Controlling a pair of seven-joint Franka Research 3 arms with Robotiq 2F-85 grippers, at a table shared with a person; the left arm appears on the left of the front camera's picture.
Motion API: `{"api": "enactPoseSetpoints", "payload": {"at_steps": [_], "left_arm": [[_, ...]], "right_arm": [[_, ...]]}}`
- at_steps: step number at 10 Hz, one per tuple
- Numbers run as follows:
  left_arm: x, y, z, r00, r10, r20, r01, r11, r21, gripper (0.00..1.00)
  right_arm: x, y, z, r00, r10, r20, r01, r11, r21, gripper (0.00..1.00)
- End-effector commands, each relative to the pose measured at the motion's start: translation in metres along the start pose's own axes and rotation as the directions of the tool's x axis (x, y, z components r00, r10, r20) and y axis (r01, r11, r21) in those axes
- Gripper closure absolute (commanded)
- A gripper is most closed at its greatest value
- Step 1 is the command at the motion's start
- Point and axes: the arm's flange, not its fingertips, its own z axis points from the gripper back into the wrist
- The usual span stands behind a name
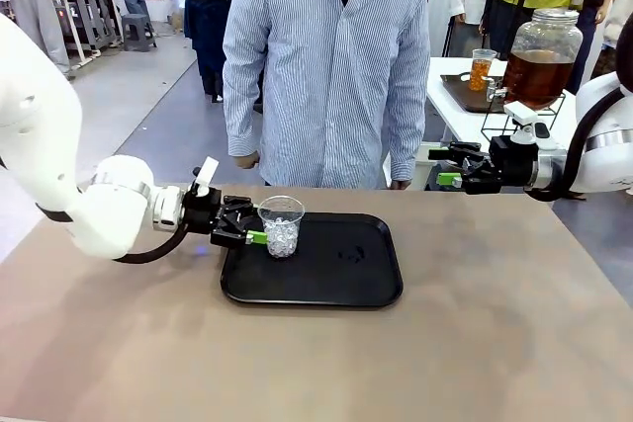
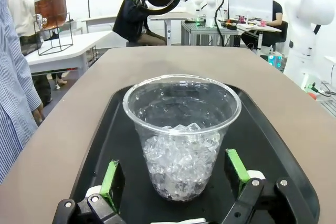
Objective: Pour the drink into the iced cup.
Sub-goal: Pick up the iced cup indicated by the human and present it to them.
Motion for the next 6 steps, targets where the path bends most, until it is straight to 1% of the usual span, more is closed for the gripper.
{"api": "enactPoseSetpoints", "payload": {"at_steps": [1, 6], "left_arm": [[0.0, 0.005, -0.011, 0.999, -0.021, 0.026, 0.021, 1.0, -0.003, 0.0], [-0.001, 0.004, -0.025, 0.999, -0.014, 0.035, 0.015, 1.0, -0.026, 0.0]], "right_arm": [[0.003, -0.001, 0.0, 1.0, 0.001, 0.0, -0.001, 1.0, 0.004, 0.0], [0.003, -0.001, 0.0, 1.0, 0.001, 0.0, -0.001, 1.0, 0.004, 0.0]]}}
